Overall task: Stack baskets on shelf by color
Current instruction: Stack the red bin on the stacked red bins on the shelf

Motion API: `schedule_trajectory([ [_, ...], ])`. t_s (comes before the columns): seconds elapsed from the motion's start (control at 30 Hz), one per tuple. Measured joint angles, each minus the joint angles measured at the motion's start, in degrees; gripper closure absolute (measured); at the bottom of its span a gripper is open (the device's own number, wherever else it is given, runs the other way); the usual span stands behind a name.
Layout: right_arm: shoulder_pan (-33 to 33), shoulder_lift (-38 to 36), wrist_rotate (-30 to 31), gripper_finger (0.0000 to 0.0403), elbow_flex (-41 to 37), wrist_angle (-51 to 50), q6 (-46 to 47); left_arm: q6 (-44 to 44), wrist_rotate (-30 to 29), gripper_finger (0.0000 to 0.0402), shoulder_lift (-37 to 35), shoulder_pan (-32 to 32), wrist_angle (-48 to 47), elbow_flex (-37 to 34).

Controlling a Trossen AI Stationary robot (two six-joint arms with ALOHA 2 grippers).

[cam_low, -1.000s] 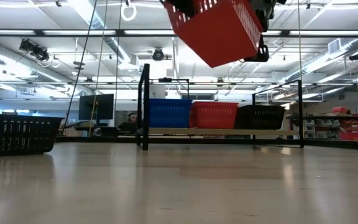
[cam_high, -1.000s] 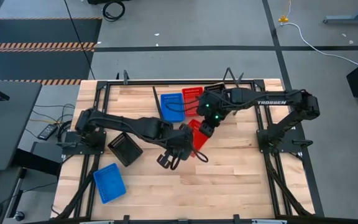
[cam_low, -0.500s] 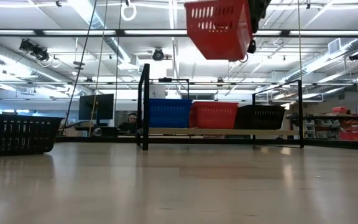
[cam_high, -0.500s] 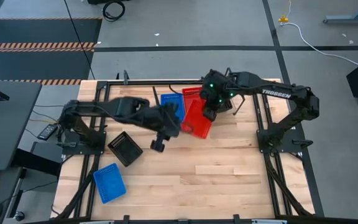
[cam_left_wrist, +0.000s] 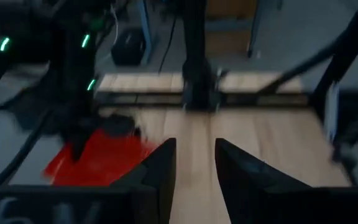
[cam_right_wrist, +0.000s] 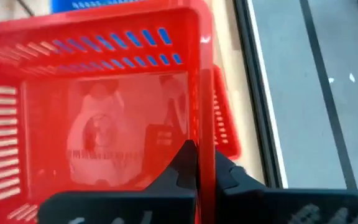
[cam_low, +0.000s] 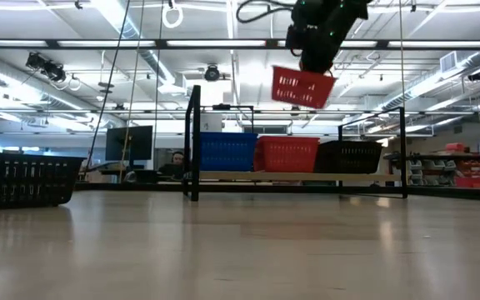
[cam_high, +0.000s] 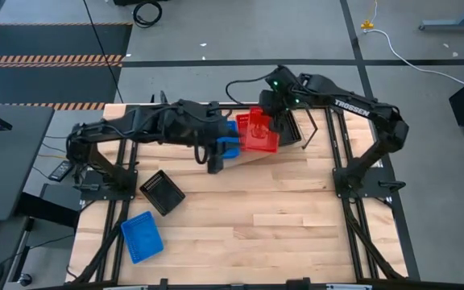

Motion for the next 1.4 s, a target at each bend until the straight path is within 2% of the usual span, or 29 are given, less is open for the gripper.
schedule_trajectory([
  [0.2, -4.1, 3.5, -3.1, 0.0401, 0.0, 5.1, -7.1, -5.9, -1.5, 0.0285, 0.0, 0.0, 7.6, 0.0],
  [0.5, -6.1, 9.9, -6.2, 0.0401, 0.0, 7.2, -14.1, -10.8, -4.5, 0.0285, 0.0, 0.1, 15.4, 0.0],
  [0.7, -6.8, 11.7, -7.6, 0.0401, 0.0, 11.6, -16.4, -13.5, -5.9, 0.0285, 0.0, 0.1, 15.4, 0.0],
  [1.1, -7.2, 14.8, -10.1, 0.0399, 0.0, 11.4, -17.6, -15.5, -6.9, 0.0285, 0.0, 0.1, 15.3, 0.0],
  [1.4, -7.1, 15.5, -8.6, 0.0349, 0.0, 12.2, -17.5, -16.5, -6.9, 0.0285, 0.1, 0.1, 15.3, 0.0],
])
